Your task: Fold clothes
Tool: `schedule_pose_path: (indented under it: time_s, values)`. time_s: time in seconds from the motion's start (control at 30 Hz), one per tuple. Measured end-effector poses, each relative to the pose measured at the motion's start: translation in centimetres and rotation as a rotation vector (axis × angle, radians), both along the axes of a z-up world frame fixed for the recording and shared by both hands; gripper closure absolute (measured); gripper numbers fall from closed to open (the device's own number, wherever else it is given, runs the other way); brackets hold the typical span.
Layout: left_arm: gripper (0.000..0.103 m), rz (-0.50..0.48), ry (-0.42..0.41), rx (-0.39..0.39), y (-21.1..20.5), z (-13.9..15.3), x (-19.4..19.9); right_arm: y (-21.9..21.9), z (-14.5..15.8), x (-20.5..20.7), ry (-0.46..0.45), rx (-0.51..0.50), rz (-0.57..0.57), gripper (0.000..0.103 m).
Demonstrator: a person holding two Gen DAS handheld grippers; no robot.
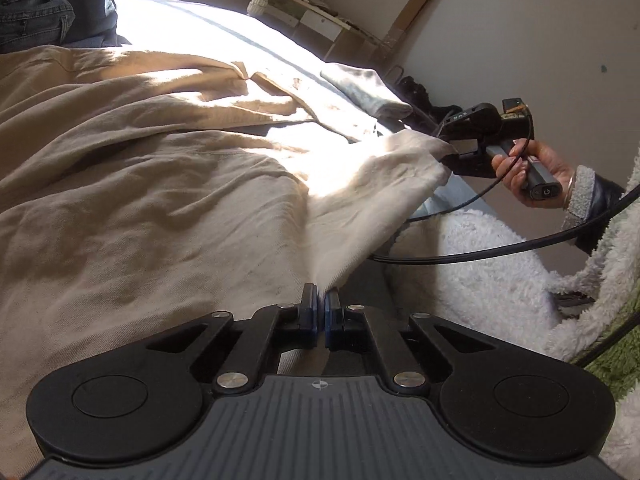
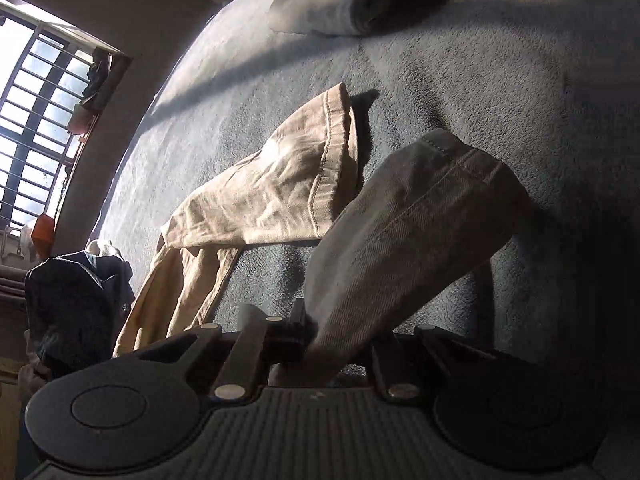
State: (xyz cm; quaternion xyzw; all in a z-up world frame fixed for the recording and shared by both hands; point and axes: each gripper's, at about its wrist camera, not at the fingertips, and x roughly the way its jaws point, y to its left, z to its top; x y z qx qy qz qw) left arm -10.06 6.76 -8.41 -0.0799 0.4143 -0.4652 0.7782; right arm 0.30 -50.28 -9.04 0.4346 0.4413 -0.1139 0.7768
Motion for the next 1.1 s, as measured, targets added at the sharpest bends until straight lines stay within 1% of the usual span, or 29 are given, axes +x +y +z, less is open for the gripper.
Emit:
schedule_pose_path:
  time_s: [0.03,0.13,0.2,0.23,0.3,0.37,0.43,0.47,0.5,0.53,0.57,0.6,0.63,0.7,0.73,0.8,0.87,0.9,0.97,1.03,1.1]
  values:
    - [0.102,-0.030,0.014,-0.013,0.0,0.1,-0.2,-0.2,0.6,-0.9,0.010,-0.002,-0.006,0.092]
    - [0.102,-0.093,0.067,-0.025,-0.1,-0.4,-0.3,-0.9,0.4,-3.0,0.051,-0.004,-0.022,0.092]
    - [0.102,-0.121,0.106,-0.023,-0.5,-1.0,-0.1,-1.3,-0.9,-3.4,0.074,0.017,-0.048,0.092]
    - [0.102,-0.137,0.112,-0.010,-0.8,-1.2,0.0,-1.5,-1.7,-3.5,0.084,0.030,-0.067,0.092]
    - [0.102,-0.147,0.098,0.030,-1.6,-1.5,-0.2,-1.9,-3.4,-3.6,0.104,0.065,-0.097,0.092]
    - [0.101,-0.135,0.109,0.077,-2.3,-2.5,-0.1,-2.2,-5.2,-3.2,0.128,0.106,-0.122,0.091]
    - [0.099,-0.110,0.143,0.125,-2.6,-3.5,0.0,-2.5,-6.3,-3.1,0.132,0.135,-0.134,0.089]
    - [0.097,-0.098,0.141,0.147,-2.6,-3.6,-0.1,-2.8,-6.7,-3.3,0.138,0.164,-0.152,0.087]
    - [0.091,-0.076,0.131,0.173,-2.3,-3.6,-0.3,-3.1,-7.0,-3.6,0.143,0.192,-0.169,0.083]
    - [0.087,-0.064,0.124,0.181,-1.9,-3.4,-0.6,-3.5,-6.9,-4.1,0.139,0.212,-0.191,0.082]
    - [0.080,-0.042,0.113,0.187,-1.4,-3.1,-0.9,-3.8,-6.7,-4.7,0.135,0.232,-0.212,0.076]
    - [0.074,-0.010,0.102,0.193,-0.6,-2.8,-1.2,-4.2,-6.5,-5.3,0.131,0.252,-0.234,0.065]
    - [0.073,0.018,0.094,0.194,0.1,-2.4,-1.5,-4.5,-6.3,-5.9,0.127,0.271,-0.255,0.058]
    - [0.070,0.087,0.098,0.185,2.3,-1.7,-2.2,-5.3,-5.4,-7.5,0.133,0.249,-0.307,0.029]
    - [0.069,0.126,0.109,0.180,3.4,-1.4,-2.5,-5.7,-5.0,-8.4,0.123,0.243,-0.329,0.026]
    - [0.069,0.198,0.131,0.176,5.6,-1.0,-3.0,-6.6,-4.2,-10.2,0.104,0.232,-0.372,0.026]
    - [0.069,0.273,0.138,0.185,7.6,-0.5,-3.6,-7.3,-3.7,-12.2,0.063,0.271,-0.413,0.026]
    - [0.069,0.311,0.130,0.189,8.6,-0.1,-3.9,-7.5,-3.4,-12.8,0.043,0.278,-0.415,0.026]
    - [0.069,0.398,0.119,0.193,10.7,0.7,-4.6,-7.9,-2.3,-13.6,0.006,0.252,-0.403,0.026]
    - [0.068,0.495,0.132,0.191,12.8,1.0,-5.0,-8.2,-1.1,-13.8,-0.042,0.229,-0.376,0.026]
    - [0.068,0.624,0.151,0.192,15.6,1.5,-5.2,-8.1,0.2,-13.3,-0.103,0.210,-0.324,0.028]
